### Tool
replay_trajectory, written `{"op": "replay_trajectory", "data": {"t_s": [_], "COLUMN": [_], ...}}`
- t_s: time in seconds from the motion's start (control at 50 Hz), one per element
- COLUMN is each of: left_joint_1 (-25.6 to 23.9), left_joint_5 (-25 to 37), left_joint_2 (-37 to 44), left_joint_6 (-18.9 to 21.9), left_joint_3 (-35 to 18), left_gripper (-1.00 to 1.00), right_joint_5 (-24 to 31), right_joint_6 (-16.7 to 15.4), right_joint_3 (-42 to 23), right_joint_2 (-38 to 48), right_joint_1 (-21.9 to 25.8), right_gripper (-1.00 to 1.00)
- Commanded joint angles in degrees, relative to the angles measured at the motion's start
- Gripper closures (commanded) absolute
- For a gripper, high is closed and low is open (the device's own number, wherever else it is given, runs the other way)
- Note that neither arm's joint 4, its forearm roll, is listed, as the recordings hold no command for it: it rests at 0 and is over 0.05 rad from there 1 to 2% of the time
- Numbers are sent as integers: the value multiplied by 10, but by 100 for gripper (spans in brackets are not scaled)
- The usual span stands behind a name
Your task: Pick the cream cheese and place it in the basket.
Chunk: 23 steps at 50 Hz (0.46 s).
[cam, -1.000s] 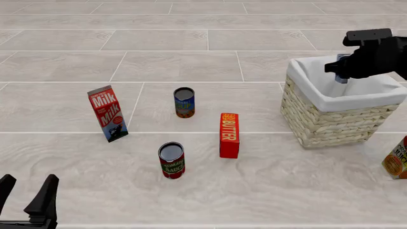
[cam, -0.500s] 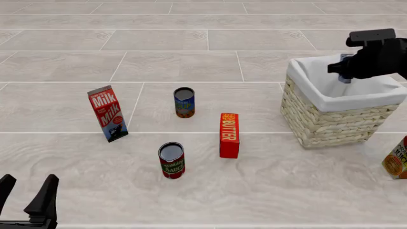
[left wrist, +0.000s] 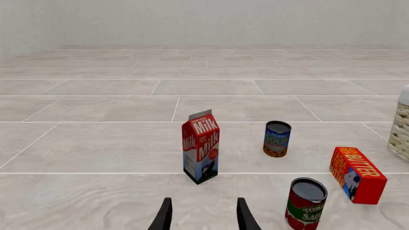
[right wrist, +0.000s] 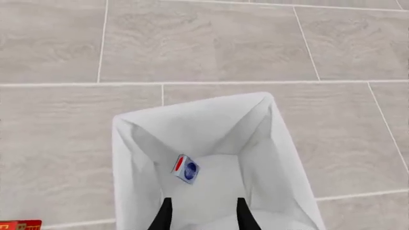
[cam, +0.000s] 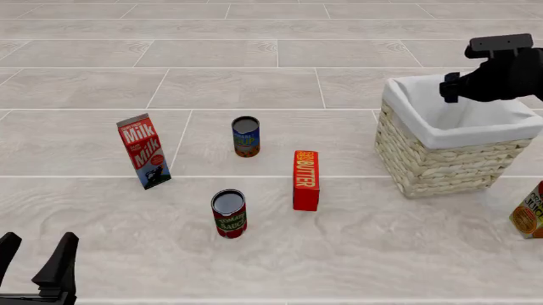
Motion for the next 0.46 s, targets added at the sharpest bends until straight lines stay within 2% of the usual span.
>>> {"op": "replay_trajectory", "data": {"t_s": [0.02,0.28,0.4,0.42,0.46], "left_joint_1": [0,0,0,0,0], "left_joint_5": [0,0,0,0,0], "left_joint_2": [0,0,0,0,0], "left_joint_6": [0,0,0,1,0], "left_joint_3": [0,0,0,0,0], "left_gripper": [-100,-100,-100,-100,-100], "right_joint_5": [-4,-29,-51,-69,-76], "right_joint_6": [-1,-11,-10,-26,-22], "right_joint_3": [9,82,127,150,156], "right_joint_2": [-13,-90,-134,-162,-170], "right_joint_1": [2,16,18,12,13], "right_gripper": [-100,-100,-100,-100,-100]}}
